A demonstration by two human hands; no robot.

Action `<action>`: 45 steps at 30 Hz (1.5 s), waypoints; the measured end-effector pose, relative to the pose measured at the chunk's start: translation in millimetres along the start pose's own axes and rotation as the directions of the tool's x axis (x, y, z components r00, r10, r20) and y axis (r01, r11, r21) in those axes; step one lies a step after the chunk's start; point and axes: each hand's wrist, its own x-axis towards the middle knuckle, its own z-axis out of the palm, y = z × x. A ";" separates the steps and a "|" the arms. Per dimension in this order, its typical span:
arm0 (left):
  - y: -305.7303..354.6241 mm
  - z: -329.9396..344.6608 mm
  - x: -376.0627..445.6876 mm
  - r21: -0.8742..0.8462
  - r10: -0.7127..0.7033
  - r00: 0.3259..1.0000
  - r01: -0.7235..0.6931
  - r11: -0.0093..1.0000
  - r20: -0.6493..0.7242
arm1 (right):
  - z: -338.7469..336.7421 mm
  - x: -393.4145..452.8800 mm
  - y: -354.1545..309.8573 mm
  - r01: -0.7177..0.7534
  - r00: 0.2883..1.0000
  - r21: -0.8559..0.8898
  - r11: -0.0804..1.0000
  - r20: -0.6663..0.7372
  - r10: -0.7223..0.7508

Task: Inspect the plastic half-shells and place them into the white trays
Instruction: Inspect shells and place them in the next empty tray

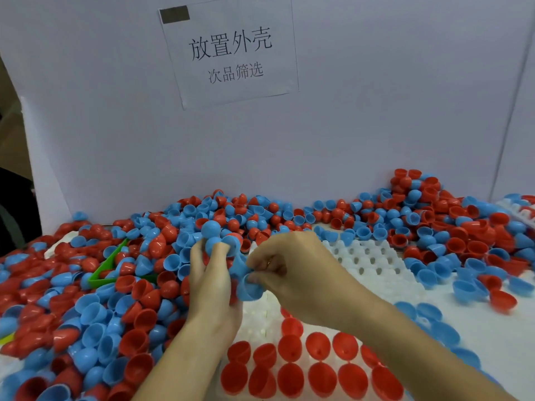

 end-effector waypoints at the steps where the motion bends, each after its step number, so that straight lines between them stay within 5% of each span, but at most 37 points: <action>1: 1.8 -0.1 0.6 0.023 0.000 1.000 0.000 1.000 -0.004 | -10.4 -0.6 2.7 -0.024 1.000 -0.024 0.999 0.004 0.024; 6: 8.7 -0.9 3.6 -0.003 0.015 1.000 -0.015 1.000 -0.001 | -74.8 -18.2 42.4 -0.212 0.973 -0.232 0.949 0.038 0.227; 13: 6.8 -1.4 5.9 -0.015 0.027 0.999 -0.027 1.000 0.027 | -90.8 -47.2 84.0 -0.408 0.821 -0.431 0.805 0.213 0.530; 20: 6.2 -1.4 4.6 0.005 0.013 0.999 -0.013 1.000 0.047 | -82.0 -53.0 82.3 -0.418 0.710 -0.537 0.733 0.309 0.632; 26: 7.1 1.1 -0.3 0.015 -0.026 0.997 0.025 1.000 0.069 | -70.1 -53.2 79.1 -0.414 0.705 -0.582 0.700 0.282 0.651; 35: 12.1 5.8 -10.7 -0.140 -0.230 0.943 0.268 0.953 0.239 | -75.3 -54.4 80.0 -0.398 0.687 -0.585 0.707 0.320 0.652; 37: 13.7 6.7 -13.3 -0.172 -0.254 0.925 0.310 0.935 0.284 | -79.4 -53.8 77.6 -0.385 0.715 -0.592 0.708 0.294 0.635; 40: 17.2 8.9 -18.1 -0.231 -0.287 0.888 0.383 0.895 0.360 | -73.7 -48.4 66.9 -0.350 0.852 -0.505 0.789 0.178 0.492; 45: 14.4 12.4 -24.1 -0.278 -0.290 0.863 0.423 0.862 0.413 | -35.6 -38.7 27.9 -0.242 0.956 -0.092 0.966 0.147 0.253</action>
